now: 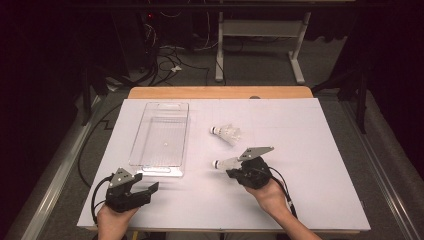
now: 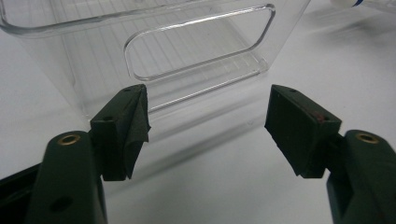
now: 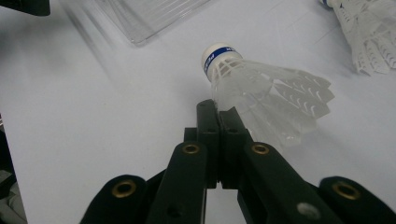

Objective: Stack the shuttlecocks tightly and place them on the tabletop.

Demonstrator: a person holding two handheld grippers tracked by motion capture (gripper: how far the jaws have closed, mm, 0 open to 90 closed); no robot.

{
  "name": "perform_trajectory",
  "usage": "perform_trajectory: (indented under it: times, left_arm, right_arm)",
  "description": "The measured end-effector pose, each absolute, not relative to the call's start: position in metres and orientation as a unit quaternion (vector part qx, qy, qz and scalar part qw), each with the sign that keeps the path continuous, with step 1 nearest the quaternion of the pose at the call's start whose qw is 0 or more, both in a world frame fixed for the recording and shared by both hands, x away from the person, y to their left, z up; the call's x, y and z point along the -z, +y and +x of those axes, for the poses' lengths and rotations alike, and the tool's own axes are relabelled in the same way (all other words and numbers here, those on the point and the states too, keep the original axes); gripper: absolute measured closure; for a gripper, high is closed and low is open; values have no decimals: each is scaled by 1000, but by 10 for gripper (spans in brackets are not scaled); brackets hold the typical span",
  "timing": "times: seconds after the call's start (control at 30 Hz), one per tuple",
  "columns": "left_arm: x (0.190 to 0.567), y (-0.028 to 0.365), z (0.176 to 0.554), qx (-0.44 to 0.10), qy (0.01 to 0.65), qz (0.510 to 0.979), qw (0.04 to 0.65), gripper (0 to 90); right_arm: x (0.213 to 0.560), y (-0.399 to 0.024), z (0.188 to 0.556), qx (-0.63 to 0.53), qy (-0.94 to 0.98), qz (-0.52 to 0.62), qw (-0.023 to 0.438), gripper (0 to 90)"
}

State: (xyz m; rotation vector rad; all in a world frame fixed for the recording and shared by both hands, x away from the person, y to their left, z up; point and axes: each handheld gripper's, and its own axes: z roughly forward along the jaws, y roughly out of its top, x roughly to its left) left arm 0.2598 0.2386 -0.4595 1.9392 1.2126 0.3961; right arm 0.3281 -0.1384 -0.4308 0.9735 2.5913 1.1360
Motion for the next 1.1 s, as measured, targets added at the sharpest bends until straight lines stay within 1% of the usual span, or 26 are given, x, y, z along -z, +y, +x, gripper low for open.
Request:
perform_trajectory:
  times: [1.1]
  left_arm:
    - [460,239,260,-156,480,766,399,311]
  right_arm:
    - [423,-167,340,-379,849,358,88,900]
